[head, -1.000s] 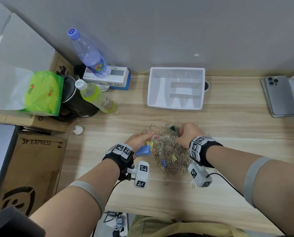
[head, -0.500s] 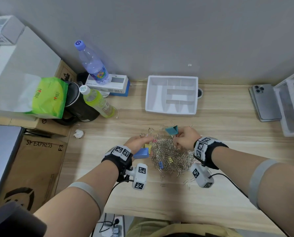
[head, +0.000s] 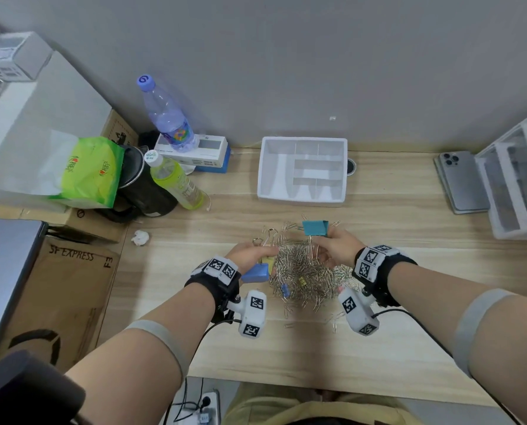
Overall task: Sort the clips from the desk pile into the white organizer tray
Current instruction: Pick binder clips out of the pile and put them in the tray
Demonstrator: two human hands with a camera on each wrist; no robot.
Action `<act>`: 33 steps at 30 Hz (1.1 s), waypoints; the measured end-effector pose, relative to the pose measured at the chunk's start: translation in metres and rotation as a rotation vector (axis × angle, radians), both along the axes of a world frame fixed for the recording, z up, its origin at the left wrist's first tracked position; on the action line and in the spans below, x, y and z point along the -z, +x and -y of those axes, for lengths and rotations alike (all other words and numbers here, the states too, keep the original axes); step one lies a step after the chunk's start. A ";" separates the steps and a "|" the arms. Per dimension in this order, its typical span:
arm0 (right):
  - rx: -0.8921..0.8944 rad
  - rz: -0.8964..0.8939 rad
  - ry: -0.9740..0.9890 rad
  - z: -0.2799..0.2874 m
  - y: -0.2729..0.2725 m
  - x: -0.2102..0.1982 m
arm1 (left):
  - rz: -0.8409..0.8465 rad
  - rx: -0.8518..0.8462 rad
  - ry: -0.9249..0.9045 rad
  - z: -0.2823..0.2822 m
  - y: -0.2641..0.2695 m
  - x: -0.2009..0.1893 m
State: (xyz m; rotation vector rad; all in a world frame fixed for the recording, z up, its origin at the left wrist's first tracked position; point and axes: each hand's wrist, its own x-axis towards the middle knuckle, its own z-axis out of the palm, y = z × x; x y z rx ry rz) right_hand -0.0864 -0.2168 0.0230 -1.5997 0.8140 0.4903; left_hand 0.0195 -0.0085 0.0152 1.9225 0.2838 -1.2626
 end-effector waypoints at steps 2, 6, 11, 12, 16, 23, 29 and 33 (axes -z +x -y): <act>-0.001 0.007 -0.010 -0.004 -0.004 -0.001 | 0.019 0.023 0.016 -0.001 -0.005 -0.009; 0.058 0.034 0.037 -0.011 -0.008 -0.007 | 0.003 0.027 0.040 -0.008 -0.007 0.004; 0.115 0.002 0.159 -0.016 -0.011 -0.001 | 0.016 0.016 0.046 -0.009 -0.012 0.005; 0.110 0.006 0.156 -0.016 -0.012 -0.002 | 0.014 0.016 0.049 -0.010 -0.011 0.008; 0.083 0.015 0.113 -0.017 -0.014 -0.003 | 0.011 0.039 0.052 -0.007 -0.014 -0.003; 0.069 -0.048 0.101 -0.013 -0.013 0.003 | 0.016 0.040 0.055 -0.005 -0.016 -0.003; 0.059 -0.103 0.140 -0.013 -0.014 0.008 | 0.002 0.039 0.041 -0.003 -0.018 -0.007; 0.058 -0.116 0.173 -0.013 -0.016 0.013 | 0.005 0.053 0.046 -0.003 -0.016 0.001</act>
